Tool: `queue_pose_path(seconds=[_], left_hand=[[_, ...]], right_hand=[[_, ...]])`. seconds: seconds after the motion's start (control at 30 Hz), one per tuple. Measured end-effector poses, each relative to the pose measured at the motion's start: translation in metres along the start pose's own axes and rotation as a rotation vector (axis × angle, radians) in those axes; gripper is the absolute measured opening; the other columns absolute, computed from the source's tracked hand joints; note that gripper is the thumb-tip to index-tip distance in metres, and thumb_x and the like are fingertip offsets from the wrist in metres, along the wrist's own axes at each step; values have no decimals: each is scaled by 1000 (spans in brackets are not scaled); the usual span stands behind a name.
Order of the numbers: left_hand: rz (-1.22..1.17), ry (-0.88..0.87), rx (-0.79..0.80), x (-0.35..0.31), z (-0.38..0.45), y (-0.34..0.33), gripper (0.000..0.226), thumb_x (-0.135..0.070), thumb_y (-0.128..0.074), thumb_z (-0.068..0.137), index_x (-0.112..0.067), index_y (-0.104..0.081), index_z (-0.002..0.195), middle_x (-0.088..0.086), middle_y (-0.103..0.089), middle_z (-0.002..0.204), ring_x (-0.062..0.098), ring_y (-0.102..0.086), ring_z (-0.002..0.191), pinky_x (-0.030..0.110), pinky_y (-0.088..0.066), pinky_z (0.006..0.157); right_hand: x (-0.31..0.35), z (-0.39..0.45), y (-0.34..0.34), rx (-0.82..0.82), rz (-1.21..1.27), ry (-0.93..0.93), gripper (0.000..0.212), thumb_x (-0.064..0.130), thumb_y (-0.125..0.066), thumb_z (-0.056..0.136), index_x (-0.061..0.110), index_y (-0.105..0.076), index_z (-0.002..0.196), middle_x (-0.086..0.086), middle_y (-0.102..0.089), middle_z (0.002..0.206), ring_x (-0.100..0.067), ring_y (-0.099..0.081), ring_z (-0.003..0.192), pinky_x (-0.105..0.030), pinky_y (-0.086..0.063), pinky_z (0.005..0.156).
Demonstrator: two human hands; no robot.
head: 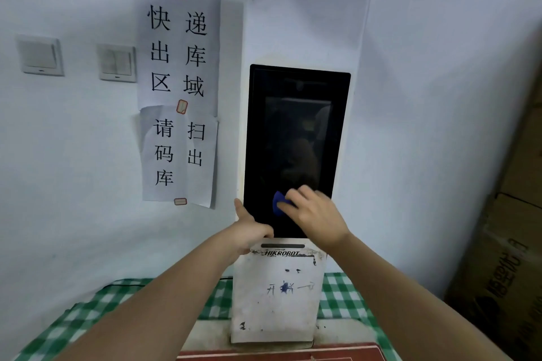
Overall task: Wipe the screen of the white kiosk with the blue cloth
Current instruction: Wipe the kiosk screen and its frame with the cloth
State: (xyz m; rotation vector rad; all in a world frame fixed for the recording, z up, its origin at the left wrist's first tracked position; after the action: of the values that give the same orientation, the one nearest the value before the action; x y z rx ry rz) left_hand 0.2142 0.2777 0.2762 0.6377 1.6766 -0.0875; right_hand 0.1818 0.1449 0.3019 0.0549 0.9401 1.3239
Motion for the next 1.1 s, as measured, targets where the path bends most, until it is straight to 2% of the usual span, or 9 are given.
queue_pose_path(seconds=[0.07,0.17,0.37,0.47,0.57,0.63,0.77,0.97,1.1], left_hand=[[9,10,4,0,-1,0,104,-10,-56,88,-28,28,147,5,-27,154,20,-43,116,26,-44,84],[8,12,6,1,2,-1,104,-9,-56,89,-28,29,146,6,-26,155,19,-42,114,25,-43,82],[39,16,-19,3,4,0,104,-11,-56,89,-29,28,147,7,-26,154,16,-40,101,23,-45,76],[61,19,-26,2,2,0,103,-11,-55,89,-29,28,147,6,-25,155,17,-40,107,24,-45,77],[65,20,-18,2,0,0,103,-10,-55,90,-28,29,146,5,-22,157,23,-38,131,29,-44,90],[62,22,-16,2,0,0,103,-9,-55,90,-27,29,146,5,-19,158,26,-34,137,31,-43,96],[70,29,-19,2,2,-1,104,-10,-55,90,-27,30,146,4,-18,158,25,-34,137,29,-43,91],[82,33,-27,2,1,0,104,-12,-56,89,-28,28,147,3,-19,158,26,-34,137,33,-43,101],[81,31,-24,1,1,0,103,-12,-56,90,-28,29,147,3,-19,158,26,-33,138,33,-42,101]], right_hand=[[-17,14,14,-99,26,-139,33,3,-58,73,16,-67,102,-4,-60,87,-25,-53,73,-32,-44,51],[-26,19,16,-123,27,-248,47,-5,-73,60,13,-69,103,-6,-62,89,-26,-56,73,-31,-46,50],[-5,-18,-12,5,75,-112,48,0,-80,57,15,-69,102,-2,-60,86,-24,-54,71,-31,-44,51],[-5,-20,-10,42,44,-26,44,3,-80,60,16,-69,101,-1,-57,84,-23,-53,72,-31,-41,51],[-23,-2,8,-66,47,-133,38,2,-72,69,16,-67,104,-3,-60,88,-25,-54,73,-33,-44,52],[-37,8,17,-129,45,-265,43,-2,-74,65,15,-68,104,-5,-62,89,-26,-55,74,-33,-46,52],[-31,-5,5,-119,55,-283,47,-4,-77,60,15,-69,102,-3,-62,88,-24,-54,72,-32,-45,51],[-13,-37,-10,68,58,-95,48,1,-83,54,17,-70,97,1,-59,84,-21,-52,71,-29,-42,52],[-37,-17,12,-90,73,-309,40,0,-75,67,17,-68,103,-2,-61,89,-25,-55,74,-33,-46,52]])
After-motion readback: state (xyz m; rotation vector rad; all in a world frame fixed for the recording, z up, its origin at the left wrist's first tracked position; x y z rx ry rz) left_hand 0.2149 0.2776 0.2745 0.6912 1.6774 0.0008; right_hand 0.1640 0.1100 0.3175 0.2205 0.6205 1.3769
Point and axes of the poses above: each hand's wrist, its own z-axis towards the middle knuckle, its own y-axis out of the back of the hand, x = y × z, the point moved 5 cm from there along z, towards the middle knuckle
